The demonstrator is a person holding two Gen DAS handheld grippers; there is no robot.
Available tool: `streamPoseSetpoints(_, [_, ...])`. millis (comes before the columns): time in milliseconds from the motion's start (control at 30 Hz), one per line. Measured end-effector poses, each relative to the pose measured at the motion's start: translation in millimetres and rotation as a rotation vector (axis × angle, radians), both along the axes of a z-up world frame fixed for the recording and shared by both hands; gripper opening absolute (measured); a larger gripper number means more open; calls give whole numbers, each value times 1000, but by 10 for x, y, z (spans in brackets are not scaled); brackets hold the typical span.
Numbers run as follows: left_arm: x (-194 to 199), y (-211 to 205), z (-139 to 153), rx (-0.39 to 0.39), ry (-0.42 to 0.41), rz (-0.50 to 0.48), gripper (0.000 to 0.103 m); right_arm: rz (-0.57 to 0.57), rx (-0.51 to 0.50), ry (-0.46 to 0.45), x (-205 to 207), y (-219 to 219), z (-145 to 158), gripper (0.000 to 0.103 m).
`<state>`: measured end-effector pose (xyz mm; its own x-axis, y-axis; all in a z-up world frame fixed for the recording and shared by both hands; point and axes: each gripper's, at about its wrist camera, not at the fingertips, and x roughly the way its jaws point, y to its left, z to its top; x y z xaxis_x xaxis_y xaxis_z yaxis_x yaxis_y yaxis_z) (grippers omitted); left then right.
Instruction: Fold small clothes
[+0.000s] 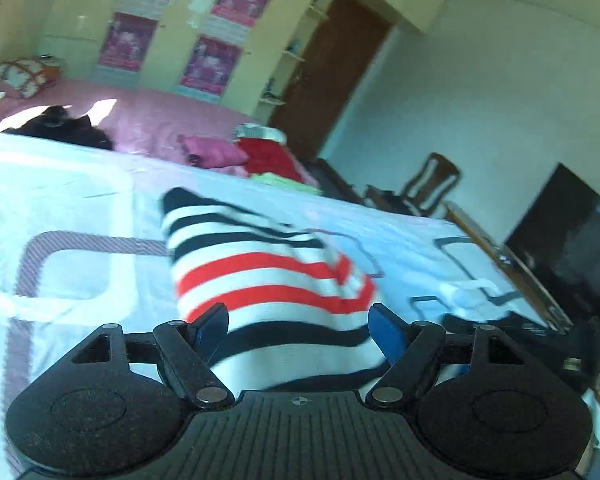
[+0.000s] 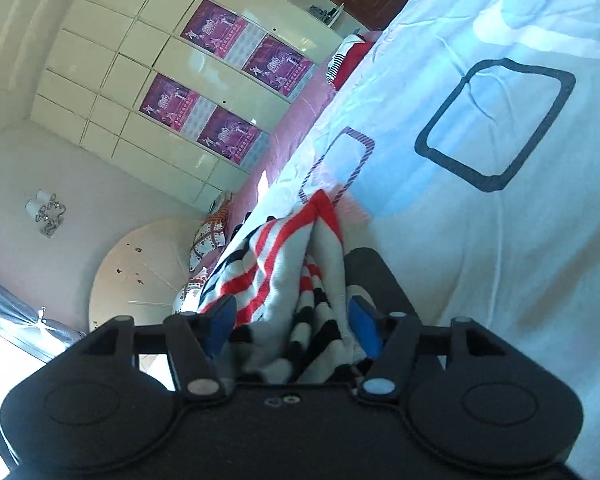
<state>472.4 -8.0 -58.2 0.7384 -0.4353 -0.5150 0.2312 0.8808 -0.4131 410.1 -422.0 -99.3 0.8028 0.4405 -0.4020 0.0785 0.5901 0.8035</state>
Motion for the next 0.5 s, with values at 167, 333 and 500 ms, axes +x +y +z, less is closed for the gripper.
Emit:
streamPoseSetpoints(167, [-15,91,-304,64,66,70,76,96,-128,69,14,243,212,63])
streamPoseSetpoints(333, [-52,-43,-468,83,65,80,76,104,-136,173,24,324,212,67])
streamPoseSetpoints(500, [-36,-55,-557,45,73,117,76,137,-186,187,186,489,135,38])
